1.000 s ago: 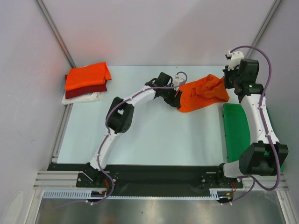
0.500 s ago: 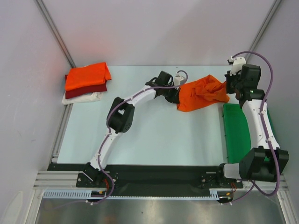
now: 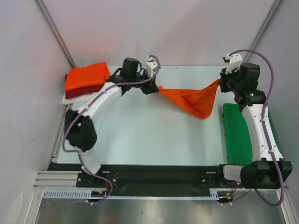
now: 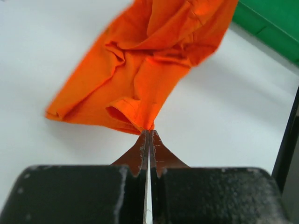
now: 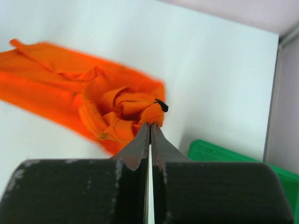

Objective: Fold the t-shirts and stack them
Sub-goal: Move the tshirt to the center of the board

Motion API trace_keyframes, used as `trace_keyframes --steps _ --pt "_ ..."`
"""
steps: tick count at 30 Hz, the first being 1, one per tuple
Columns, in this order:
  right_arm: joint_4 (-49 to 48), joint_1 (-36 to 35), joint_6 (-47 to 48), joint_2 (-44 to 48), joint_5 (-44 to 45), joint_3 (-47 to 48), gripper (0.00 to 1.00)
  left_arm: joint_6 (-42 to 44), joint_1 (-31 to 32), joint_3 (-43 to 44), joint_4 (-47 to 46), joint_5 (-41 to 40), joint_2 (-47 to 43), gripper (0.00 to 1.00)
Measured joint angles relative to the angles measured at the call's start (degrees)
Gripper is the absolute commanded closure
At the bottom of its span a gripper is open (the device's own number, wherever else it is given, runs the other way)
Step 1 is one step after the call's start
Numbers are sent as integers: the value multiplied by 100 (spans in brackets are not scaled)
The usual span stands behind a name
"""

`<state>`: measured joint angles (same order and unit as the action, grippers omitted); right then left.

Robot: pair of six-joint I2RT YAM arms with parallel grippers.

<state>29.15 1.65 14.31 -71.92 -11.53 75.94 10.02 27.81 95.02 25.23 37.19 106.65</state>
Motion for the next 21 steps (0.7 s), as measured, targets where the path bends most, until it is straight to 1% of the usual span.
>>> trace_keyframes --steps 3,6,8,10,13,15,20,21 --pt "35 -96 -208 33 -164 251 100 476 -125 -472 407 -103 -1095 100" --pt "103 -33 -562 136 -216 267 100 861 -57 -953 951 -72 -1917 100" --pt "92 55 -713 262 -249 70 100 1029 50 -1408 1311 -70 -2306 83" --pt "98 127 -831 444 -269 -308 100 1154 210 -2068 1585 -96 -2592 68" --pt "120 173 -1014 551 -339 -837 100 1154 361 -2765 1912 -205 -2605 59" --pt "125 173 -1119 518 -409 -1023 100 1161 393 -2986 2044 -474 -2490 59" --pt "92 173 -1174 485 -490 -1088 100 1412 271 -2905 1849 -1497 -1950 58" --pt "70 173 -1178 485 -496 -1088 100 1515 221 -2841 1810 -1679 -1744 56"
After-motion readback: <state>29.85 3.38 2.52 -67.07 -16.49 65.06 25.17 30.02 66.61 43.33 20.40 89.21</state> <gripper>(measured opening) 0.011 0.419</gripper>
